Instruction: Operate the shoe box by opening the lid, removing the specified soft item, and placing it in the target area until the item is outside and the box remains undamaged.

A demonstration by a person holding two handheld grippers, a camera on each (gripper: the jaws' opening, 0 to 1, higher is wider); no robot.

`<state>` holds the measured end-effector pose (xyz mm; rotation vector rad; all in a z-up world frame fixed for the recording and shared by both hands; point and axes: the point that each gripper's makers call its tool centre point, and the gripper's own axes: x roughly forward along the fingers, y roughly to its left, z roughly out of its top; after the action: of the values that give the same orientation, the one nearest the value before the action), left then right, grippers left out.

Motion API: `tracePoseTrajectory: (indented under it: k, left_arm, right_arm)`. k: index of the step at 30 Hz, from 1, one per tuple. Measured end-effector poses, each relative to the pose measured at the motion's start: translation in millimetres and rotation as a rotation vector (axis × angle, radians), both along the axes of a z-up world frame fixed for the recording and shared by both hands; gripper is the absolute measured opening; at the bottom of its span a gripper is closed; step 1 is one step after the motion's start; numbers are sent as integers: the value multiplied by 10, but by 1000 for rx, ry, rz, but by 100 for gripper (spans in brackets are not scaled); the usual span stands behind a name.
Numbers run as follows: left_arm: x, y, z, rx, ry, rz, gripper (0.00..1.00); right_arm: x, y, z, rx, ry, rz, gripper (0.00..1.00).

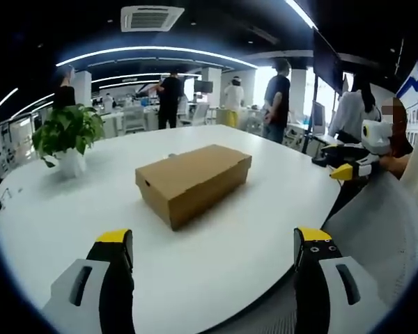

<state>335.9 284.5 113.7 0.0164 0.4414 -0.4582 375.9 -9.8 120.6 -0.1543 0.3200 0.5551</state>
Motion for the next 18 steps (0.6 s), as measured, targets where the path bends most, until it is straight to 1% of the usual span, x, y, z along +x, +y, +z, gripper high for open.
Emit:
tracePoseTrajectory:
  k: [3,8,14,18]
  left_arm:
    - [-5,-23,7,0,2,-9,97]
    - [-2,-39,16,-7,6,-16,100]
    - [57,-7,36,-4,16,-16,100]
    - [103,3,60,3,13,-21,100]
  right_arm:
    - [-2,-3,-5,1,5,-3,89]
    - [0,-6,-7,16,17,-7,90]
    - [4,-15,3,21,27,-10,91]
    - [17,-14,21,22,34,-7,91]
